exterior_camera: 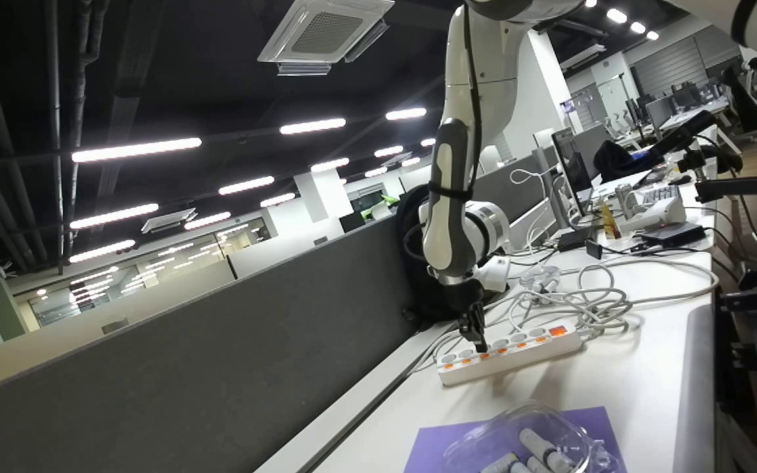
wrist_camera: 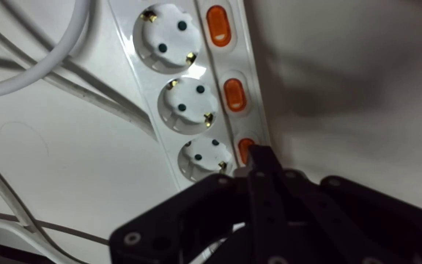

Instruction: Turn on the third switch from the left

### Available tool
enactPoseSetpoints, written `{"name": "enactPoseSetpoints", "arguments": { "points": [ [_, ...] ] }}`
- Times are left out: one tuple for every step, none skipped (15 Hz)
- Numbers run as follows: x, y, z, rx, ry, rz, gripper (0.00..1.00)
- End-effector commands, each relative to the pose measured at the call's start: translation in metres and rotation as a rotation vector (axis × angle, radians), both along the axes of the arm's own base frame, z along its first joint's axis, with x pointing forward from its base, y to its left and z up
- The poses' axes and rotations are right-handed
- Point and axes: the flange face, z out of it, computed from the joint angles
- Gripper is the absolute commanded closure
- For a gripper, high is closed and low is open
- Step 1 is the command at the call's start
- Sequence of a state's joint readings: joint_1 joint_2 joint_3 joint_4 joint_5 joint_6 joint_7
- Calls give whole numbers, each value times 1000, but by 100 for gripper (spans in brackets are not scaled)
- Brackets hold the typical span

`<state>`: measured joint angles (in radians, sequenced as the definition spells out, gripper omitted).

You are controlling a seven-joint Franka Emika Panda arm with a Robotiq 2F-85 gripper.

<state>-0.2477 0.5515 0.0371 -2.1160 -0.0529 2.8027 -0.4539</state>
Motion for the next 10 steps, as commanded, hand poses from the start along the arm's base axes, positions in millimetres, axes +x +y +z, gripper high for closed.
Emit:
{"name": "enactPoseSetpoints", "arguments": {
  "points": [
    [7,-7,2,28,9,-37,100],
    [8,-9,1,33,9,-45,100],
    [9,-11,1,30,8,-51,100],
    [11,-13,-1,26,9,-54,100],
    [13,-16,-3,22,10,-56,100],
    [15,-16,-6,19,17,-51,100],
    [17,-16,-9,21,24,-43,100],
    [19,-14,-11,21,31,-37,100],
    [21,-13,-13,20,34,-30,100],
    [22,-11,-14,18,36,-20,100]
  ]
}}
